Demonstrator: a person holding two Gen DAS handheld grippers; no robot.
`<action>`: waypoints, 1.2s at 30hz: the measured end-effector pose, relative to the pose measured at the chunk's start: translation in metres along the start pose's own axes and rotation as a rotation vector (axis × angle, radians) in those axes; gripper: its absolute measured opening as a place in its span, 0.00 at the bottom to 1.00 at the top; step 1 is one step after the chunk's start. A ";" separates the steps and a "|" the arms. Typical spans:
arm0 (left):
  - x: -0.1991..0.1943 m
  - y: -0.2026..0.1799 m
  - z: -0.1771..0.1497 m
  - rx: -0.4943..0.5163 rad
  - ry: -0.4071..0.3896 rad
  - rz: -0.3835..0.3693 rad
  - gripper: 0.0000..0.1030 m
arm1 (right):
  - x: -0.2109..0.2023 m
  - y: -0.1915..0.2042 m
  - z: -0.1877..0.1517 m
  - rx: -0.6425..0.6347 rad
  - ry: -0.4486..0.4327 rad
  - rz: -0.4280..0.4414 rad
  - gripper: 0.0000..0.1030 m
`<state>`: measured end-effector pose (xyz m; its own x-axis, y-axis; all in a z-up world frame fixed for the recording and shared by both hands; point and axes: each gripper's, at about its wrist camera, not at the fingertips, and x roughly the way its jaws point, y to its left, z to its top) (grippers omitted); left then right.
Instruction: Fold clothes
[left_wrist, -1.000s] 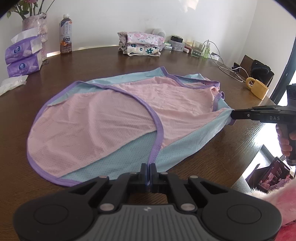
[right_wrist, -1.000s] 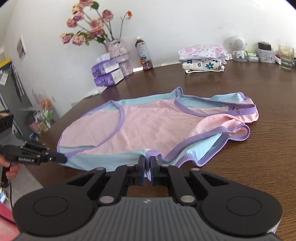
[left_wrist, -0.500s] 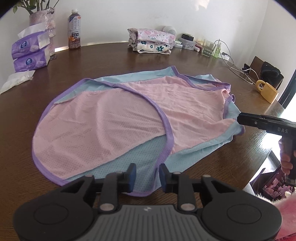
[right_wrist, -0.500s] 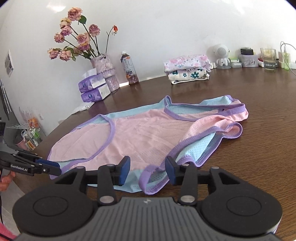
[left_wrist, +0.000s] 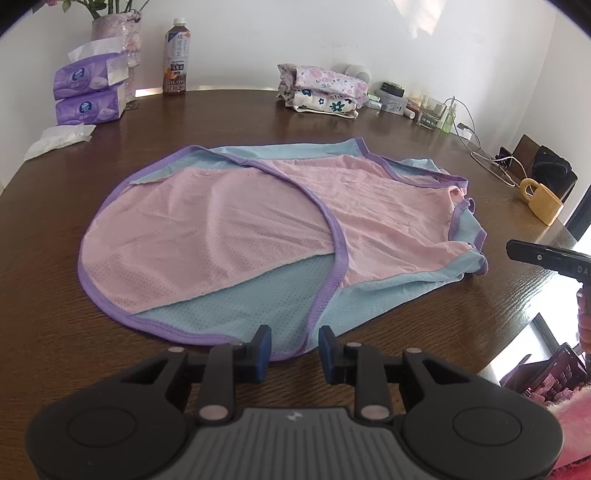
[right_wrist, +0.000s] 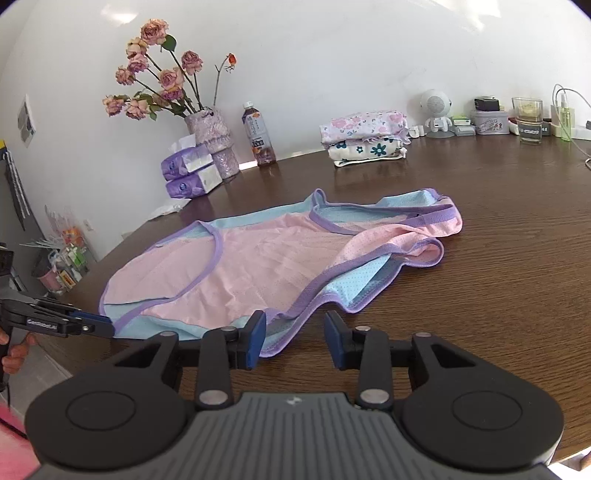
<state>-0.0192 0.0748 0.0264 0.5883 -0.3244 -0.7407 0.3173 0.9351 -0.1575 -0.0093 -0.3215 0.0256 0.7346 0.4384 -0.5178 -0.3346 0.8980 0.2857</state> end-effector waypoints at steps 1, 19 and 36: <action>0.000 -0.001 -0.001 0.007 -0.006 0.000 0.25 | 0.003 -0.002 0.002 0.011 0.003 -0.016 0.35; 0.011 -0.006 0.000 0.066 -0.048 -0.028 0.24 | 0.016 0.003 0.006 0.041 0.054 0.026 0.18; 0.013 -0.001 0.009 0.022 -0.098 -0.051 0.02 | 0.079 0.013 0.044 -0.094 0.144 0.085 0.05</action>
<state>-0.0053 0.0686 0.0233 0.6405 -0.3848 -0.6646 0.3641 0.9141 -0.1784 0.0706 -0.2772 0.0240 0.6116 0.5077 -0.6067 -0.4509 0.8539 0.2599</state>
